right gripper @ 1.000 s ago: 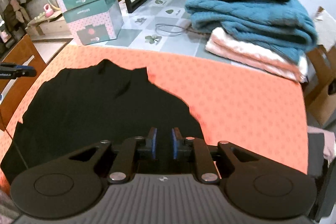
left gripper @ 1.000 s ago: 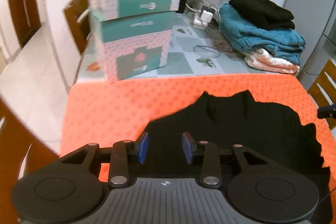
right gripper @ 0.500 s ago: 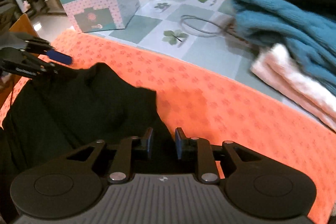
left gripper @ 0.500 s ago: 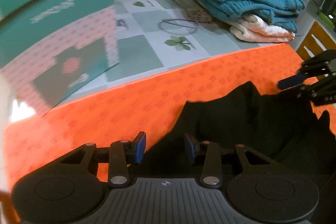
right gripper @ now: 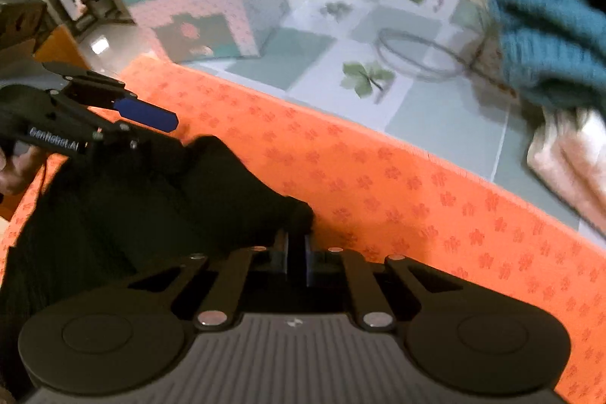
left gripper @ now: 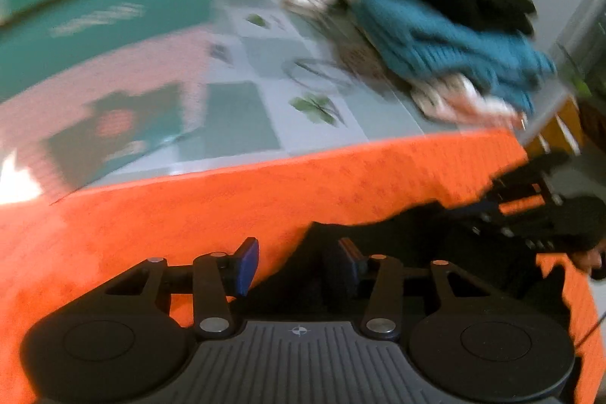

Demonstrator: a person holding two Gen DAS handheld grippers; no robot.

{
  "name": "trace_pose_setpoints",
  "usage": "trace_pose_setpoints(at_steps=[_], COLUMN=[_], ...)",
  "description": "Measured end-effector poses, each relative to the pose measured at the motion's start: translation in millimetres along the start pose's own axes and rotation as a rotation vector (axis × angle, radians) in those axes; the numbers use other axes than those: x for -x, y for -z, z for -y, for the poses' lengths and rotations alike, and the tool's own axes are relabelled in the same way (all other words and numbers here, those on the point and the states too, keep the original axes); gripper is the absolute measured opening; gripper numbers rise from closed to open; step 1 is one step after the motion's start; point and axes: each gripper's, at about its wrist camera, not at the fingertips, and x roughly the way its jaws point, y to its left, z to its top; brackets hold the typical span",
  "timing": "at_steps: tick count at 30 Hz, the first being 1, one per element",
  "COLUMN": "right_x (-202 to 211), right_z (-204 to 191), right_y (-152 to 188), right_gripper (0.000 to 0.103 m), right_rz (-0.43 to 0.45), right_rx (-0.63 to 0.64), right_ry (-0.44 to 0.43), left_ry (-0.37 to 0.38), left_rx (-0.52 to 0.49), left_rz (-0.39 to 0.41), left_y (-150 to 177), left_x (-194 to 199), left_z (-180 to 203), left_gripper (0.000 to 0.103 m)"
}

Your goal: Fold clothes

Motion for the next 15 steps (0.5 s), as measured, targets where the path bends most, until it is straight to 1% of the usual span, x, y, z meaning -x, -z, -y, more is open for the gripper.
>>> trace_pose_setpoints(at_steps=[3,4,7,9,11,15], right_x=[25.3,35.2,59.9,76.4,92.7,115.4], right_z=[-10.6,-15.7,-39.6,-55.6,-71.7,-109.1], right_y=[2.8,4.8,18.4,27.4,36.8,72.0], right_gripper=[0.008,0.008,0.008,0.007,0.006,0.005], right_rz=[0.06,0.082,0.111,0.13,0.148,0.158], right_rx=[0.014,0.024,0.102,0.154,0.207,0.324], right_ry=[-0.019,-0.024,-0.016,-0.01,-0.004,0.021], left_ry=[-0.012,-0.019,-0.039,-0.051,-0.068,-0.061], left_rx=[0.187,0.237,0.37,0.427,0.46,0.524], left_rz=[0.051,0.064,0.102,0.122,0.141,0.156], left_y=[11.7,18.1,38.0,53.4,67.6,101.9], left_x=[34.7,45.9,77.8,96.7,112.4,134.2], left_z=[-18.8,-23.6,-34.9,-36.5,-34.8,-26.1], left_gripper=[0.048,0.048,0.048,0.048,0.048,0.049])
